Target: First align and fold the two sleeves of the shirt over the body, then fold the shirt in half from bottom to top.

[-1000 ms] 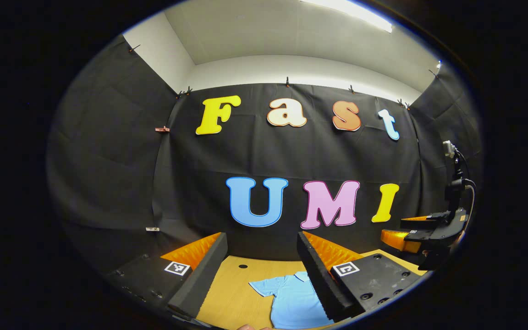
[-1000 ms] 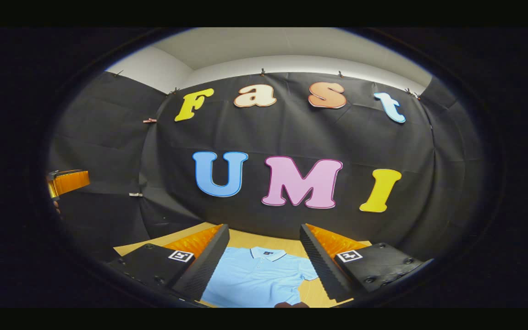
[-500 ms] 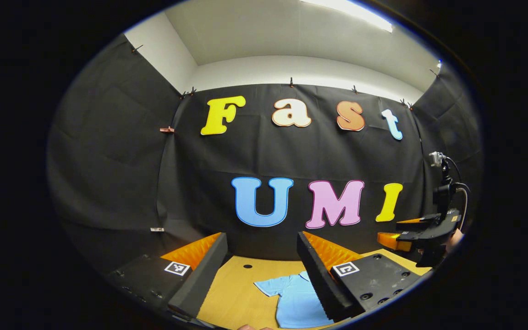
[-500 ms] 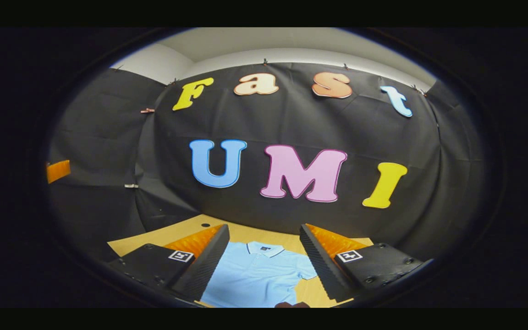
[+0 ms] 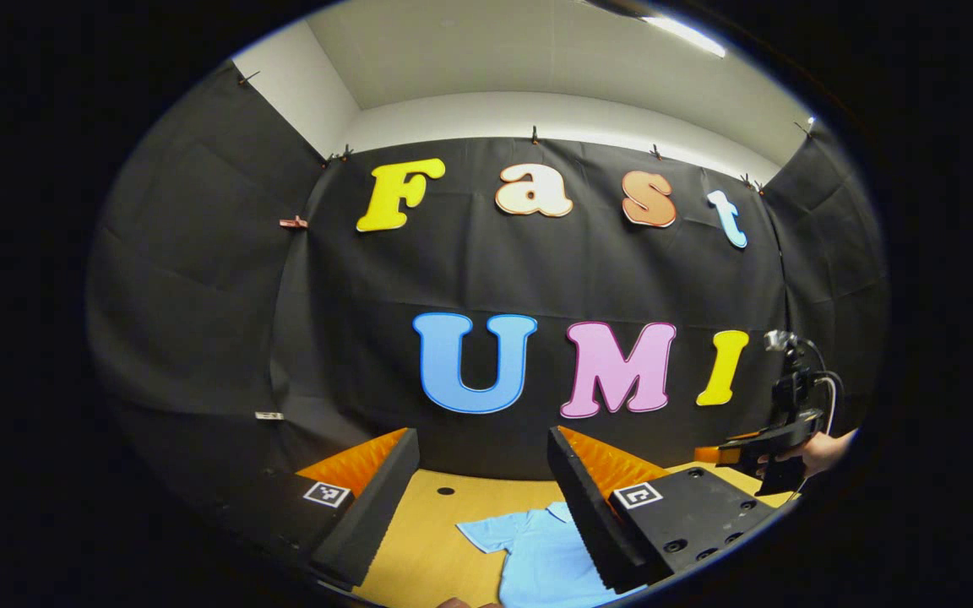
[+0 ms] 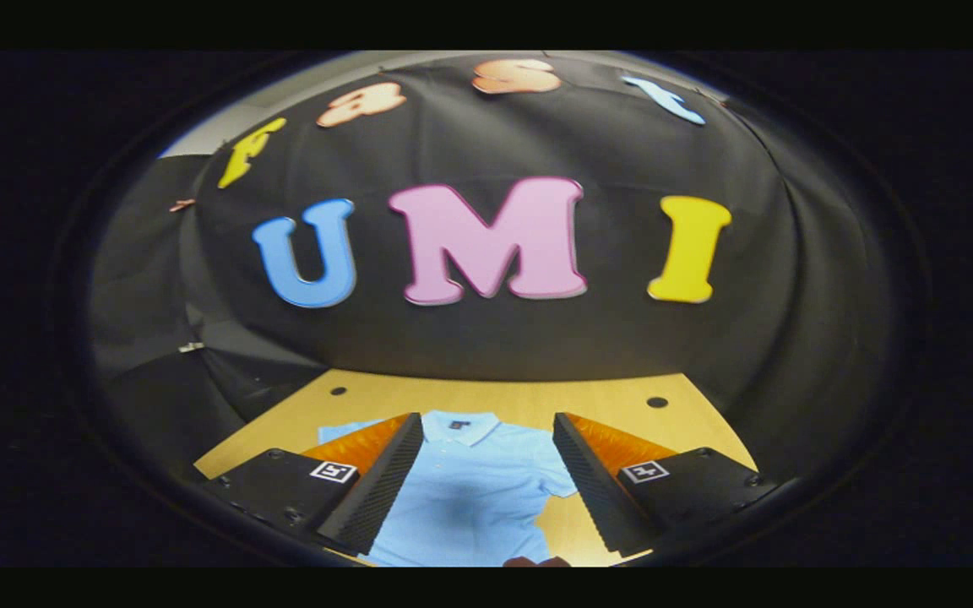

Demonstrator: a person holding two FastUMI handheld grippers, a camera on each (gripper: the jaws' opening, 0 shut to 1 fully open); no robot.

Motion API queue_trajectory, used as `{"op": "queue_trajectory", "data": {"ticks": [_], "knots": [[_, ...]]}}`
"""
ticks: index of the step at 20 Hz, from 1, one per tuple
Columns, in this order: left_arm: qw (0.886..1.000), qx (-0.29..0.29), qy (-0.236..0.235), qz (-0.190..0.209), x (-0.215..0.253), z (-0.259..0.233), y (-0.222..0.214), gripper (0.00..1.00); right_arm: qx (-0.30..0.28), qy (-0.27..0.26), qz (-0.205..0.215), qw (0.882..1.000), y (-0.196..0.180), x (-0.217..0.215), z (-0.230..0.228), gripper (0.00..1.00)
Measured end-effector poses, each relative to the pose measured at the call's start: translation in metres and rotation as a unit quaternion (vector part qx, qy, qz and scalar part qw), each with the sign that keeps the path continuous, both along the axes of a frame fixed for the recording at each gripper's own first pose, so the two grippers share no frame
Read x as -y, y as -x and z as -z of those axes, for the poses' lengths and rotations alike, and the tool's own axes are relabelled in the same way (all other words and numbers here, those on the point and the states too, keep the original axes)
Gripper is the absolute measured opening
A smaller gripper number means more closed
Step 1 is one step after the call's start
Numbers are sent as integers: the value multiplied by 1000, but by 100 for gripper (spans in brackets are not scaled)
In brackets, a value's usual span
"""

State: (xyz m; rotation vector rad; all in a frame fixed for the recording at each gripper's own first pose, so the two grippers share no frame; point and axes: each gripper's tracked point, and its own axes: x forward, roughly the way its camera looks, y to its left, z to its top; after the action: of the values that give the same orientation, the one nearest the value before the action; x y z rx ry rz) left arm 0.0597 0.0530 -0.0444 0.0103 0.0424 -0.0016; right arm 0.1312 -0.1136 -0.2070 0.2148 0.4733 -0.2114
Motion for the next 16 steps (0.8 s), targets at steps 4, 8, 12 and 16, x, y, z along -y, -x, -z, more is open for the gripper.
{"op": "queue_trajectory", "data": {"ticks": [4,8,12,16], "knots": [[1000,-24,-6,7,16,25,-53,98,-102,-52,35,993,-16,60,107,99],[999,-42,-8,13,41,49,-96,97,-171,-72,43,982,-40,94,194,98],[997,-71,-28,7,54,71,-122,98,-224,-81,46,970,-57,110,265,98],[995,-93,-20,11,61,93,-140,97,-266,-82,53,959,-62,119,316,98]]}}
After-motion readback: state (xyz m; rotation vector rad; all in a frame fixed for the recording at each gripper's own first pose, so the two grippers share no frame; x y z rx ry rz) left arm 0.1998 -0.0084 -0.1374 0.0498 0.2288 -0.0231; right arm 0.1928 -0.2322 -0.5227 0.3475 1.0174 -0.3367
